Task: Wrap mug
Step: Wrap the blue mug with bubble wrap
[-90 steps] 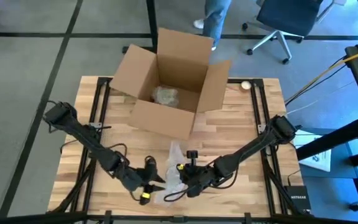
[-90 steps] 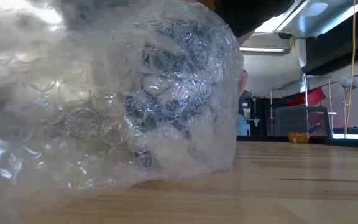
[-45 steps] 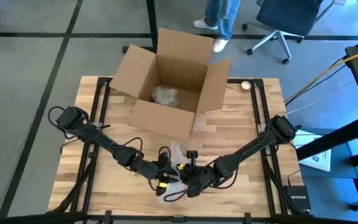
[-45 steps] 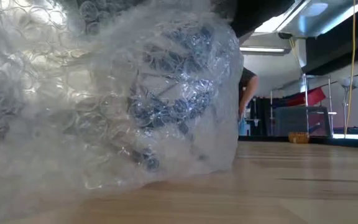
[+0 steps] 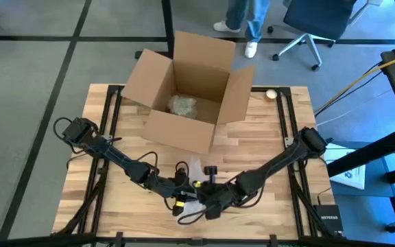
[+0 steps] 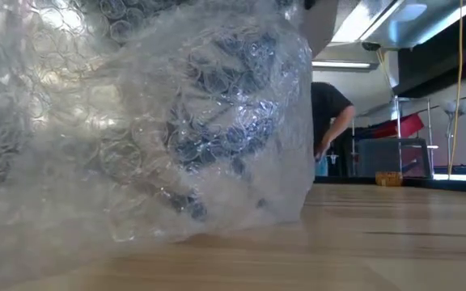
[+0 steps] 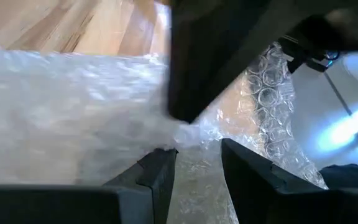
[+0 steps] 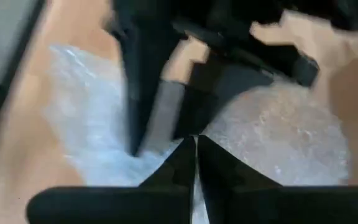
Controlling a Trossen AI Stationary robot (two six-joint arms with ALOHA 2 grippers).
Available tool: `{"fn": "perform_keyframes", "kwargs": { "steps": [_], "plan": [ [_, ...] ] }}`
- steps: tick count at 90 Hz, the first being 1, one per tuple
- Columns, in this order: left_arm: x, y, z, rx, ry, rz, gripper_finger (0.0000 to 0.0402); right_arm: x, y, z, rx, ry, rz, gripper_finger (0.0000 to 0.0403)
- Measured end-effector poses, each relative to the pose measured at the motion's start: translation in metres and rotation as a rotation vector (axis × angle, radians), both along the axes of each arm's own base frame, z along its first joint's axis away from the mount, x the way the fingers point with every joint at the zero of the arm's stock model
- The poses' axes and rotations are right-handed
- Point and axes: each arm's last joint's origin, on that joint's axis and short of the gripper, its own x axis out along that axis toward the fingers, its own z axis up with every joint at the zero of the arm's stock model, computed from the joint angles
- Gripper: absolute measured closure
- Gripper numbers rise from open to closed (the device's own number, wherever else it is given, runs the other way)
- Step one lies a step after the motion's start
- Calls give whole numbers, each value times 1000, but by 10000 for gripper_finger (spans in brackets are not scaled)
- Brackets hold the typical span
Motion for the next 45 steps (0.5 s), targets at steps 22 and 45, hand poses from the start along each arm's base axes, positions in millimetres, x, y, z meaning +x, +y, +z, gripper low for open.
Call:
{"fn": "perform_keyframes", "kwargs": {
  "steps": [22,45],
  "plan": [
    [0,-1,0,12,-7,-9,286,5,-1,-21,67,2,-13,402],
    [-5,-3,7,31,-16,-36,286,14,-3,-44,78,45,-30,402]
  ]
}}
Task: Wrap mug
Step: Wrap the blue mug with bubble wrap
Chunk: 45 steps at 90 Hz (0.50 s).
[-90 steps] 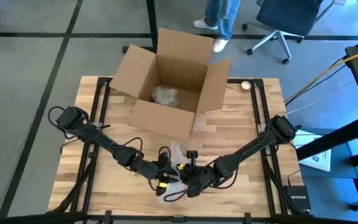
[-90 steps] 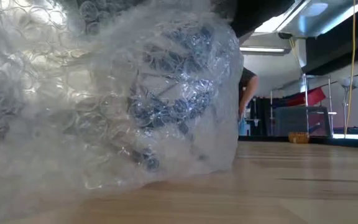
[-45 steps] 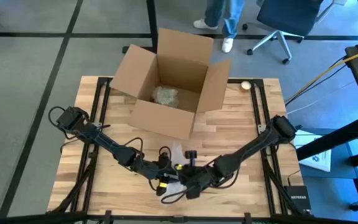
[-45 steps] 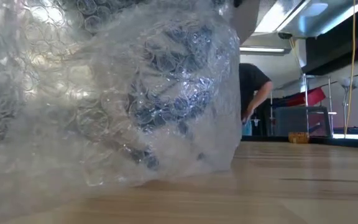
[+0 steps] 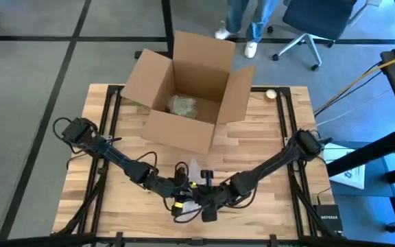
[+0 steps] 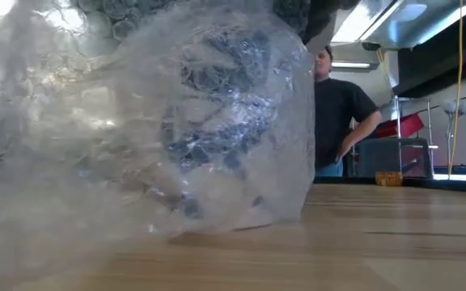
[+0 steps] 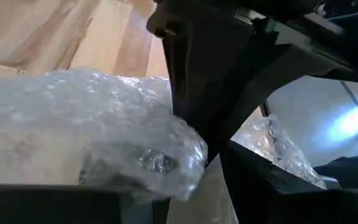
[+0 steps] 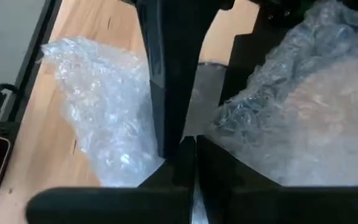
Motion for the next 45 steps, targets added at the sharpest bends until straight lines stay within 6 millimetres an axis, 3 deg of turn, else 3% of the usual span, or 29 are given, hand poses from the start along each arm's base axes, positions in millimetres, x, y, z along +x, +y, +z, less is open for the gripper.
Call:
{"fn": "perform_keyframes", "kwargs": {
  "steps": [33,45],
  "plan": [
    [-28,1,46,-14,-25,-17,286,0,0,-2,-4,8,5,402],
    [-40,3,58,61,-53,70,286,0,0,-3,-7,9,6,402]
  ]
}}
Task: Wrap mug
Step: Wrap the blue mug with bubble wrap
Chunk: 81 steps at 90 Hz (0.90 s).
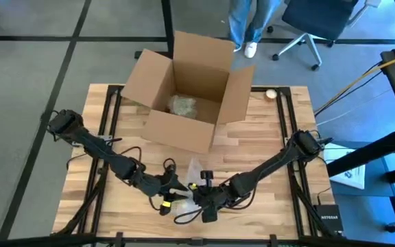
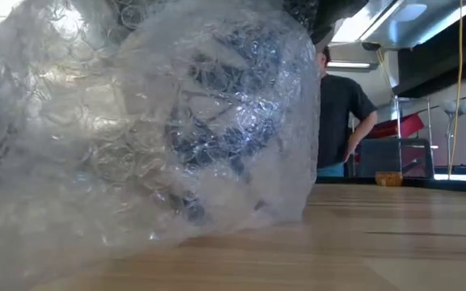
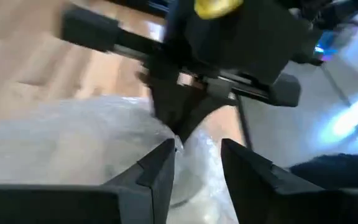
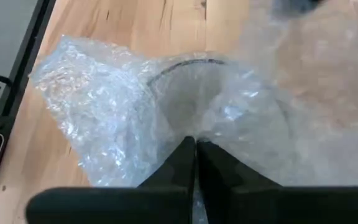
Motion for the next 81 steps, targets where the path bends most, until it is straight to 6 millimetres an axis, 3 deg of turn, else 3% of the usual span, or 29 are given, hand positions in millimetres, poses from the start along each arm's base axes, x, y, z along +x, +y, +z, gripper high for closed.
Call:
{"fn": "perform_keyframes", "kwargs": {
  "steps": [16,40,67,81],
  "plan": [
    [7,8,-6,73,-9,101,286,0,0,0,-1,0,1,402],
    [23,-7,-48,-27,104,-17,286,0,0,0,-5,-2,0,402],
    [33,-9,-65,-21,110,21,286,2,0,0,-7,-18,-2,402],
    [35,-5,-66,-15,112,37,286,3,1,11,-31,22,21,402]
  ]
}}
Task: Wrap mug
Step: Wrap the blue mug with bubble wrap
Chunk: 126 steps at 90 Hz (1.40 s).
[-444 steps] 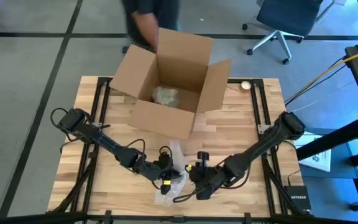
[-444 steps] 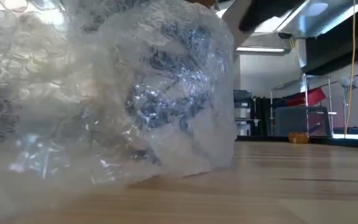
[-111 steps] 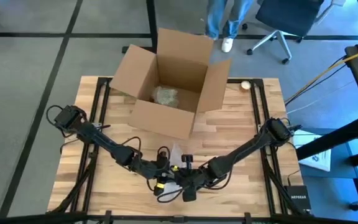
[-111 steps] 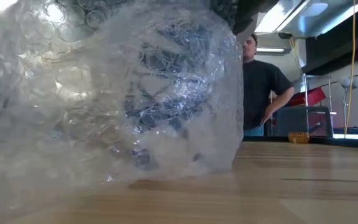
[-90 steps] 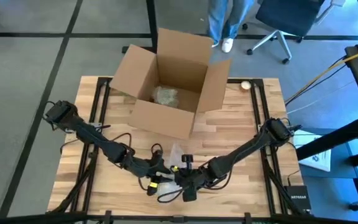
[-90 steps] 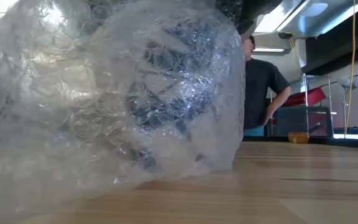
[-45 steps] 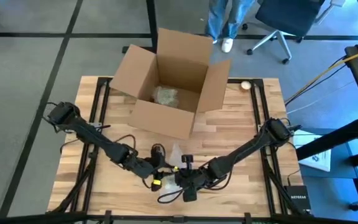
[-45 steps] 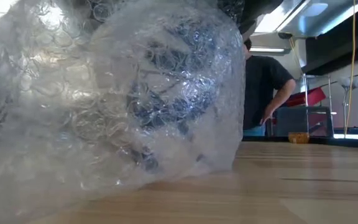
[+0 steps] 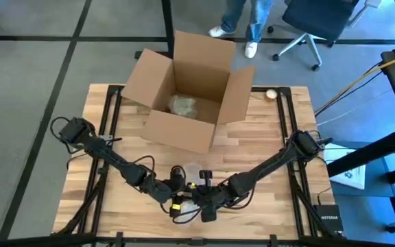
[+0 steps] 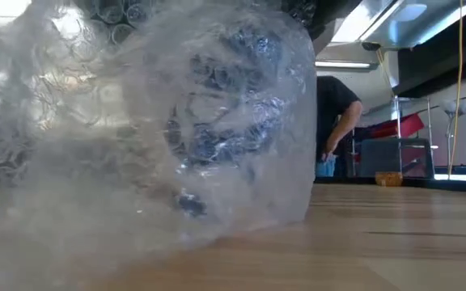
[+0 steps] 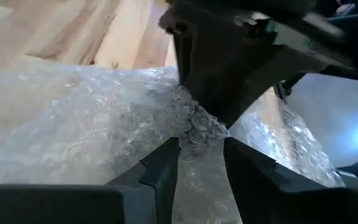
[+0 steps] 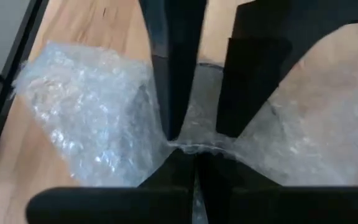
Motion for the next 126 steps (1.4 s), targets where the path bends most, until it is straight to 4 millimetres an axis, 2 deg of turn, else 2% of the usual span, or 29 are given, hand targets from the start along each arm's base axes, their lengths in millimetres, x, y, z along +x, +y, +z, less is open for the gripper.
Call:
{"fn": "perform_keyframes", "kwargs": {
  "steps": [19,30,37,54,69,93,114,126],
  "plan": [
    [0,0,-1,6,0,2,286,0,1,31,-26,49,3,402],
    [0,0,-1,8,0,0,286,3,1,36,-29,5,-12,402],
    [0,0,-1,6,-6,-1,286,4,1,32,-39,0,-20,402],
    [1,0,0,12,-25,-11,286,8,3,5,-65,42,-25,402],
    [1,0,0,12,-26,-13,286,13,6,-9,-76,59,-29,402],
    [-1,0,7,0,-33,-24,286,14,7,-12,-75,63,-28,402],
    [-14,0,33,33,-81,-42,286,14,7,-13,-70,70,-25,402],
    [-17,2,30,93,-53,-8,286,14,7,-13,-67,72,-22,402]
  ]
}}
